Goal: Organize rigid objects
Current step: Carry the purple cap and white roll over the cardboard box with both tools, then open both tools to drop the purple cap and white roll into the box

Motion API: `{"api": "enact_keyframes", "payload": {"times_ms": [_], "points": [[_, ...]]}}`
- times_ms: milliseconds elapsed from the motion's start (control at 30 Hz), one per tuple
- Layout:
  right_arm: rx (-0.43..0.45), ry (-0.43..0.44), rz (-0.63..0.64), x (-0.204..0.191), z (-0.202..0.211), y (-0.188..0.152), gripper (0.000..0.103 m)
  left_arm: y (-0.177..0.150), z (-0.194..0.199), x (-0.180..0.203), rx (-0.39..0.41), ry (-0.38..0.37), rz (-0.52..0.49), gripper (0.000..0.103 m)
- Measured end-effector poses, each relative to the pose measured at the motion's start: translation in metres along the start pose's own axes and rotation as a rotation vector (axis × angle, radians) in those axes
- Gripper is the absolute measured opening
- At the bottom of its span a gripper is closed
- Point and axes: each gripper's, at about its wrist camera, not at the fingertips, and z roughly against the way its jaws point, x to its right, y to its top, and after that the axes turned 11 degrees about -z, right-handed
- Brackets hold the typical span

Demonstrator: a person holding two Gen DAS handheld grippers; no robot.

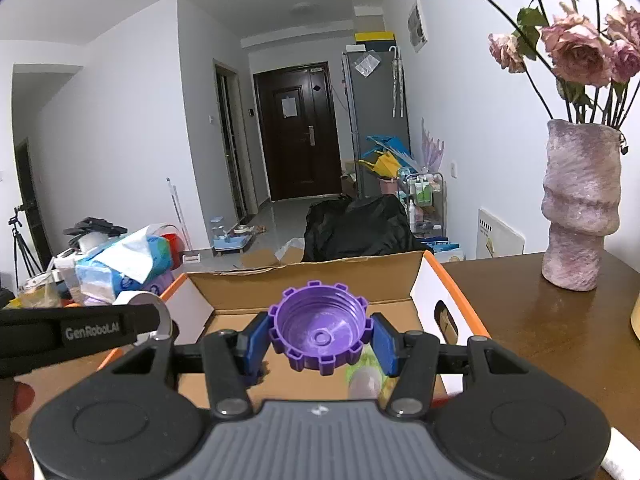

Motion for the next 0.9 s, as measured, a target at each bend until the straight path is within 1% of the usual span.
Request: {"api": "enact_keyframes", "payload": {"times_ms": [433,633,700,733,767,800,833,867,900], "points": [[-0.036,-0.025,0.025,-0.001,-0.046,0.008,0.053,0.014,-0.044,0.002,-0.022,0.011,-0.026,0.025],[-0.048,-0.039,0.046,-0.003,-0.059,0.009,0.053,0.015,-0.056,0.001,-0.034,0.017,-0.041,0.025],[-0.058,-0.044,0.051,-0.002,-0.062,0.01,0.053,0.016,-0.058,0.001,-0.037,0.007,-0.05,0.026],[-0.067,-0.049,0.055,-0.002,-0.063,0.01,0.053,0.016,-0.058,0.001,-0.034,0.003,-0.053,0.029],[-0.074,-0.057,0.057,-0.001,-0.064,0.01,0.053,0.016,-0.057,0.001,-0.033,0.001,-0.054,0.04],[-0.08,-0.065,0.055,0.0,-0.066,0.011,0.053,0.016,-0.056,0.0,-0.033,0.004,-0.052,0.049],[-0.086,-0.073,0.054,0.001,-0.066,0.011,0.055,0.016,-0.056,0.0,-0.029,0.012,-0.051,0.066],[-0.095,-0.085,0.053,0.002,-0.066,0.012,0.064,0.016,-0.055,-0.001,-0.023,0.026,-0.051,0.077],[-0.099,-0.099,0.051,0.003,-0.067,0.013,0.079,0.016,-0.054,-0.001,-0.016,0.039,-0.056,0.081]]}}
